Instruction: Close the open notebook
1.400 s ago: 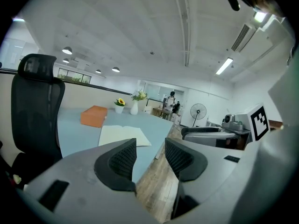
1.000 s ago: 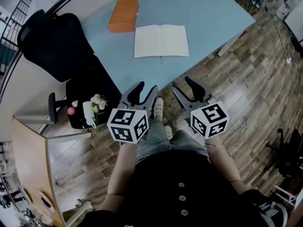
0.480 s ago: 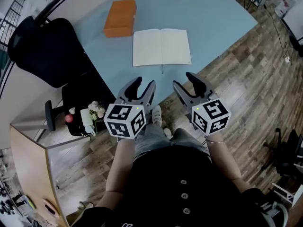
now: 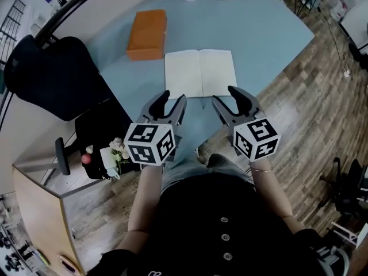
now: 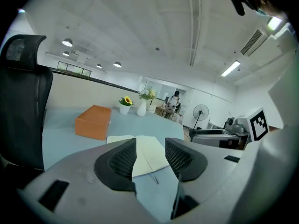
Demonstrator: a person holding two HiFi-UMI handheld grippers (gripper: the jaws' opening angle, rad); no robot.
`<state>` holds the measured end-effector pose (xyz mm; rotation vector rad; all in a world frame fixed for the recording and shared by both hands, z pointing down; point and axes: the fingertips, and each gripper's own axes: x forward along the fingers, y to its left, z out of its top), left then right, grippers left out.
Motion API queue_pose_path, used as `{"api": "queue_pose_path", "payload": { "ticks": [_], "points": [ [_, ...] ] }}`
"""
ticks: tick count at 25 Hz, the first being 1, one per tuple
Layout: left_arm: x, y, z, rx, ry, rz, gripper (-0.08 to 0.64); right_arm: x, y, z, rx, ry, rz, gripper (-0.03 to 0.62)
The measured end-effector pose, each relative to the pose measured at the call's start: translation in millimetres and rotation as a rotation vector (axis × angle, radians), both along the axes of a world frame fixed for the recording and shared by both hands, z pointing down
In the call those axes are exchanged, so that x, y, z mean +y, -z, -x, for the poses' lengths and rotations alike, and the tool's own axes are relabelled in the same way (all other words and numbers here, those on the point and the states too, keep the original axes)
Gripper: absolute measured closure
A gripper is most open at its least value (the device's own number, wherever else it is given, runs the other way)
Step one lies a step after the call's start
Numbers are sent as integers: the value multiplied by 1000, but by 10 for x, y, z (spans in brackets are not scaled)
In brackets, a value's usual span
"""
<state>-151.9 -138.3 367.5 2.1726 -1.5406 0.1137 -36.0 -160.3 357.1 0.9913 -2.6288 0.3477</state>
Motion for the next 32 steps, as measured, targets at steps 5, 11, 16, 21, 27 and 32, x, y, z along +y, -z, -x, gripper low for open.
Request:
{"api": "queue_pose_path", "payload": {
  "ticks": [5,11,16,21,27,32],
  "points": [
    [-177,-35,121,3,-17,9,388,-169,-52,106,22,-11,10,382],
    [-242,-145,213,32,-24,36,388,-256,-178,239,65,2,42,382],
    [-236,-295,287,51,-21,64,388,-295,-273,391,119,41,30,379],
    [-186,-442,397,57,-5,94,388,-281,-433,512,169,85,37,379],
    [-148,-629,437,72,-2,132,388,-197,-772,640,310,210,30,379],
    [-111,-795,453,63,-7,169,388,-157,-1062,707,437,299,39,379]
  ]
}}
